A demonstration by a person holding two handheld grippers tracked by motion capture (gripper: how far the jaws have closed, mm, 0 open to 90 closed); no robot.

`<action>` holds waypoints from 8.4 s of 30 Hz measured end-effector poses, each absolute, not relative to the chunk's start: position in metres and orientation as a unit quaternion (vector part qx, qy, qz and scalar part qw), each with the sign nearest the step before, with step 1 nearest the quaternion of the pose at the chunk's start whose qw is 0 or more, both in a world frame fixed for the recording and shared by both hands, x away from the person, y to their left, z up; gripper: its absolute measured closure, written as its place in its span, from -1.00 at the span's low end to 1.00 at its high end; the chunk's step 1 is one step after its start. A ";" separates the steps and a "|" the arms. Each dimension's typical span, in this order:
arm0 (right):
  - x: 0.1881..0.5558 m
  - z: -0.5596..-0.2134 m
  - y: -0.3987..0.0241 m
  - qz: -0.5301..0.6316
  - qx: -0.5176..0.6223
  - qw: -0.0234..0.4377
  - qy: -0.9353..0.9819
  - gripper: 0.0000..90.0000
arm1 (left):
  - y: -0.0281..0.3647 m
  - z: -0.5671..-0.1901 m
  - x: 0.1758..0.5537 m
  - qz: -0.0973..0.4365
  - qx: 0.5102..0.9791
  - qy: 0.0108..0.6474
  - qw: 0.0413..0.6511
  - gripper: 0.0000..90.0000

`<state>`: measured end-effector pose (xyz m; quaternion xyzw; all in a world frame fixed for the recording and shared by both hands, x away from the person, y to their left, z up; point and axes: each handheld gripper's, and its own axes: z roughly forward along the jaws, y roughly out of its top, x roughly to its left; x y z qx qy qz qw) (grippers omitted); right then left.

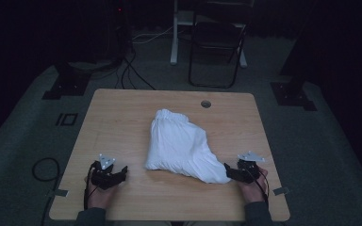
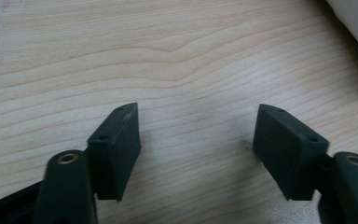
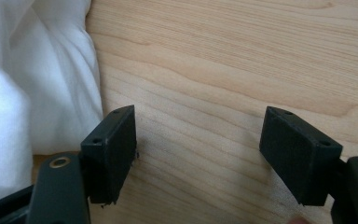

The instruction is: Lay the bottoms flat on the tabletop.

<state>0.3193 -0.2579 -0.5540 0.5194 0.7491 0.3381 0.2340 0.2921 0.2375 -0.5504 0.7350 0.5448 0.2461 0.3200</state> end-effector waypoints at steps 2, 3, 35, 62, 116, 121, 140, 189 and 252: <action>0.319 -0.554 -0.258 0.338 0.519 0.234 0.749 -0.40 | 0.238 -0.550 0.292 0.246 0.734 0.547 0.319 -0.35; 0.319 -0.554 -0.258 0.338 0.519 0.234 0.749 -0.40 | 0.238 -0.550 0.292 0.246 0.735 0.546 0.318 -0.36; 0.320 -0.554 -0.258 0.338 0.516 0.232 0.752 -0.44 | 0.208 -0.521 0.283 0.223 0.772 0.478 0.355 -0.13; 0.320 -0.554 -0.258 0.338 0.516 0.231 0.752 -0.44 | 0.161 -0.476 0.280 0.221 0.802 0.398 0.388 -0.06; 0.319 -0.554 -0.258 0.338 0.516 0.231 0.752 -0.44 | 0.055 -0.473 0.301 0.183 0.854 0.284 0.395 -0.14; 0.320 -0.554 -0.258 0.338 0.516 0.231 0.752 -0.44 | 0.045 -0.476 0.303 0.182 0.858 0.276 0.393 -0.15; 0.320 -0.554 -0.258 0.338 0.516 0.231 0.752 -0.44 | 0.001 -0.489 0.307 0.175 0.875 0.240 0.382 -0.24; 0.320 -0.554 -0.257 0.339 0.517 0.231 0.752 -0.44 | 0.039 -0.458 0.327 0.228 0.839 0.295 0.396 0.87; 0.319 -0.554 -0.258 0.338 0.515 0.231 0.753 -0.44 | 0.253 -0.472 0.325 0.288 0.726 0.504 0.370 0.80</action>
